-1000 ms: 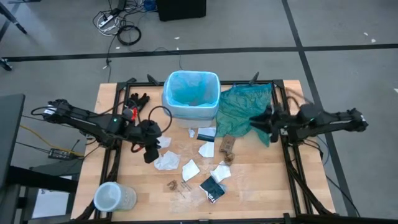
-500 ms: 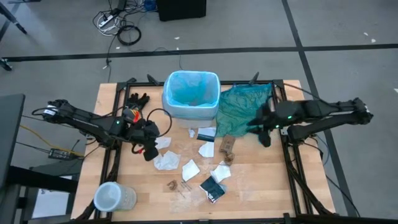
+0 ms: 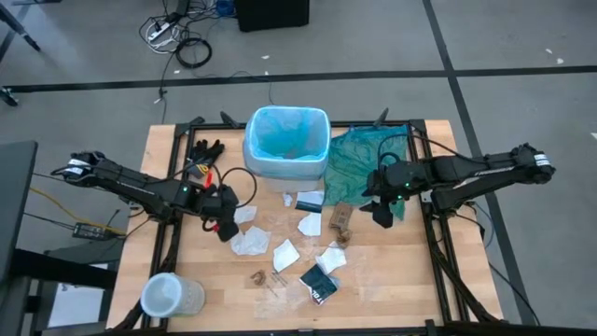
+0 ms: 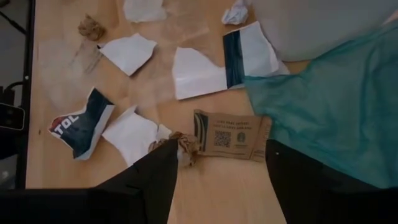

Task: Place trash/remove bag and relplace
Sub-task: Put the white napkin into the trash bin

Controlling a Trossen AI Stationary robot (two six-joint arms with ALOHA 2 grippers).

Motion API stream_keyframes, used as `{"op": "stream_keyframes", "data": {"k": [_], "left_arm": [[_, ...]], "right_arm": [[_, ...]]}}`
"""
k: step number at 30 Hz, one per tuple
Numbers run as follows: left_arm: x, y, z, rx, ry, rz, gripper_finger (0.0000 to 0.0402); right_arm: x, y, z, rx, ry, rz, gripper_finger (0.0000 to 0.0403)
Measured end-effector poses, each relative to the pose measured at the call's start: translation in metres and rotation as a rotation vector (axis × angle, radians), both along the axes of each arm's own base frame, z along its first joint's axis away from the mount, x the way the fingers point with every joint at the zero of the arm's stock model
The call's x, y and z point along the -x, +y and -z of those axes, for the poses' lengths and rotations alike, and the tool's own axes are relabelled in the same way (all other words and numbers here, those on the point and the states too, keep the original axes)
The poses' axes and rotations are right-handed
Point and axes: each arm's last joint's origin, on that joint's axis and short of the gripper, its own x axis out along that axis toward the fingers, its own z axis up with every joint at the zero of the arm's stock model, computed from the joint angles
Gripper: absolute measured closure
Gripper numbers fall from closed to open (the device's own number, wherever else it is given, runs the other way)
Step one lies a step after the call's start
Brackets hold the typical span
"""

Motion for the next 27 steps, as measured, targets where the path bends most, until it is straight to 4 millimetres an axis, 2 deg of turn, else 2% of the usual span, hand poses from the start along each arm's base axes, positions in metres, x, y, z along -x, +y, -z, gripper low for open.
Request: {"op": "stream_keyframes", "data": {"k": [3, 9, 22, 25, 27], "left_arm": [[-0.002, 0.001, 0.000, -0.049, -0.013, -0.018, 0.0252], [-0.008, 0.000, 0.008, -0.037, 0.017, -0.013, 0.0252], [-0.031, -0.005, 0.045, -0.055, 0.155, 0.044, 0.0253], [-0.038, -0.007, 0.052, -0.030, 0.148, 0.050, 0.0272], [-0.039, -0.008, 0.056, -0.023, 0.159, 0.031, 0.0306]], "right_arm": [[0.000, 0.000, 0.000, 0.001, 0.002, 0.000, 0.0176], [-0.001, 0.000, 0.000, -0.001, 0.000, 0.002, 0.0185], [-0.001, 0.000, 0.000, -0.032, -0.003, 0.019, 0.0188], [-0.001, 0.000, 0.000, -0.033, -0.007, 0.019, 0.0189], [-0.001, 0.000, 0.000, -0.033, -0.008, 0.019, 0.0192]]}}
